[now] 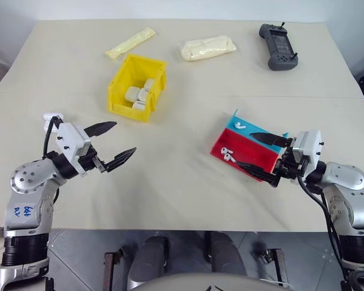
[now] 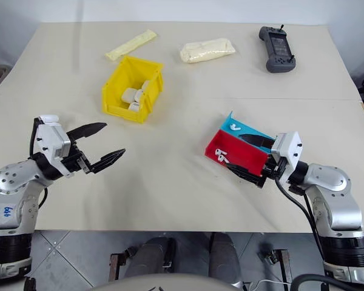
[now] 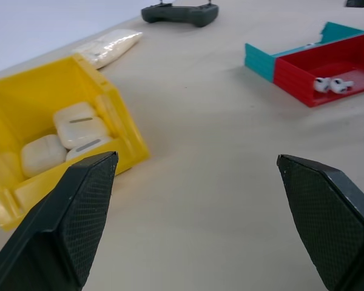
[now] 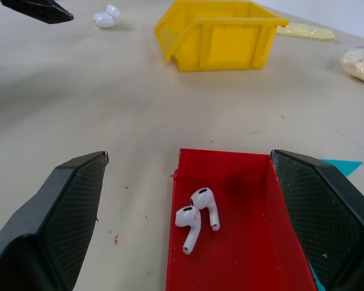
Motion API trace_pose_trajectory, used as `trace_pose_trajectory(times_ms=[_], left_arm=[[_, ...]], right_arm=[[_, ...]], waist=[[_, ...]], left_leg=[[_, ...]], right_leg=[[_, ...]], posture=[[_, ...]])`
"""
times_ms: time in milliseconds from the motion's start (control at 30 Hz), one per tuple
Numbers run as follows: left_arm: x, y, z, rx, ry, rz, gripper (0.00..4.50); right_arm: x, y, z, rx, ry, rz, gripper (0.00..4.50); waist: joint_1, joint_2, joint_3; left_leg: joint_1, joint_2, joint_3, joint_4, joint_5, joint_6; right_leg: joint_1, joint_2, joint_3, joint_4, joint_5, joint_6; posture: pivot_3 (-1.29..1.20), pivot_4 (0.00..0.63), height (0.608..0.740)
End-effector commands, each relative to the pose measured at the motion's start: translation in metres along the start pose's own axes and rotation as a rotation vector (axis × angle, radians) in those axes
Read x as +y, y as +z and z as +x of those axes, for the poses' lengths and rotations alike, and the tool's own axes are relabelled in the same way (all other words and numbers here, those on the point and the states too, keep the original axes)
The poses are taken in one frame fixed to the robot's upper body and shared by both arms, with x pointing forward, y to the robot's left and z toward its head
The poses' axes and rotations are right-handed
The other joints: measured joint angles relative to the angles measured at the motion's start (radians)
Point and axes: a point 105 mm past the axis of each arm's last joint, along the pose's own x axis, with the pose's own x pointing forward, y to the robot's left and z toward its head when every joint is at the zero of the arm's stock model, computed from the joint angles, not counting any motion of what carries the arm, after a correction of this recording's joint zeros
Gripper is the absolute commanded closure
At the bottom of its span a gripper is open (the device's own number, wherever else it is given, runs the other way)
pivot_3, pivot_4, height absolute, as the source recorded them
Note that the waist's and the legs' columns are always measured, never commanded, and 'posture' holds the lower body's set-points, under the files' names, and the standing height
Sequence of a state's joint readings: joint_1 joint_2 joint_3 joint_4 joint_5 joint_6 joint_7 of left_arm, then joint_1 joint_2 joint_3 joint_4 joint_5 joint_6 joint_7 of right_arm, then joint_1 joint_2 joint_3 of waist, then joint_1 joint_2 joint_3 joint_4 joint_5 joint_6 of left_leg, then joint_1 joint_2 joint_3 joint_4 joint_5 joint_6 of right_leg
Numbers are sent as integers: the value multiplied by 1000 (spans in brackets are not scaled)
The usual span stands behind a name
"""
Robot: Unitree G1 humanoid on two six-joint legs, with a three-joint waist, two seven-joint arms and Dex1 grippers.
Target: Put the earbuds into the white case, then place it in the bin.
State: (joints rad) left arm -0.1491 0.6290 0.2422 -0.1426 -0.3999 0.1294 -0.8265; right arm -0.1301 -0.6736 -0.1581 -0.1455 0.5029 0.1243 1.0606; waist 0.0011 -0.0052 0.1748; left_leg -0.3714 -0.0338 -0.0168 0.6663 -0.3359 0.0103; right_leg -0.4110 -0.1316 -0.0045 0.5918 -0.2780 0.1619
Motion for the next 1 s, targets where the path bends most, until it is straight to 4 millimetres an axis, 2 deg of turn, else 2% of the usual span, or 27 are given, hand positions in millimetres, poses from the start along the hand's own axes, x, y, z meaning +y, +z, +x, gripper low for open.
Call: trace_pose_trajectory(times_ms=[33, 167, 300, 433, 533, 633, 767, 900, 1000], left_arm=[[1, 4, -1, -6, 25, 23, 32], [12, -5, -21, 10, 175, -41, 32], [35, -31, -75, 145, 561, -139, 32], [28, -42, -132, 189, 888, -177, 32], [18, -54, -163, 217, 1053, -263, 32], [18, -52, -172, 188, 1113, -309, 32], [30, -41, -161, 152, 1027, -347, 32], [60, -37, -155, 242, 942, -446, 32], [79, -31, -151, 318, 886, -443, 32]], right_arm=[[-2, 9, -2, -18, 13, -43, 0], [7, 16, 15, -75, 73, -23, 0], [22, 28, 44, -173, 158, -34, 0], [31, 43, 70, -269, 206, -44, 0], [35, 51, 81, -315, 219, -80, 0], [33, 55, 84, -335, 200, -108, 0], [28, 53, 79, -316, 178, -134, 0], [23, 47, 66, -267, 149, -103, 0], [24, 40, 59, -229, 144, -71, 0]], waist=[[-1, 0, 0], [-8, 0, 0], [-15, 0, 0], [-22, 0, 0], [-7, -1, 0], [10, -2, -1], [18, -2, -1], [18, -2, -1], [7, -2, -1]], left_leg=[[0, 0, 0, 0, 0, 0], [0, 1, 0, 0, 0, 0], [0, 4, 0, 0, -1, -2], [1, 3, 0, 0, -2, -1], [0, 2, -1, 1, -2, -1], [0, 2, -2, 3, -2, -1], [1, 2, -2, 4, -3, -2], [1, 2, -3, 3, -3, -2], [2, 2, -3, 3, -4, -3]], right_leg=[[0, 0, 0, 0, 0, 0], [0, 0, 0, 0, 0, 0], [-1, 2, 0, 0, 0, -1], [-1, 0, 0, 1, -1, -1], [0, 0, -1, 0, -1, -1], [0, 0, -2, 1, -1, -2], [1, -1, -3, 1, -2, -3], [0, 0, -4, 6, -3, -6], [-1, 0, -5, 9, -5, -8]], posture=[[0, 150, 740], [0, 150, 740], [0, 150, 740], [0, 150, 740], [0, 150, 740], [0, 150, 740], [0, 150, 740], [0, 150, 740], [0, 150, 740]])
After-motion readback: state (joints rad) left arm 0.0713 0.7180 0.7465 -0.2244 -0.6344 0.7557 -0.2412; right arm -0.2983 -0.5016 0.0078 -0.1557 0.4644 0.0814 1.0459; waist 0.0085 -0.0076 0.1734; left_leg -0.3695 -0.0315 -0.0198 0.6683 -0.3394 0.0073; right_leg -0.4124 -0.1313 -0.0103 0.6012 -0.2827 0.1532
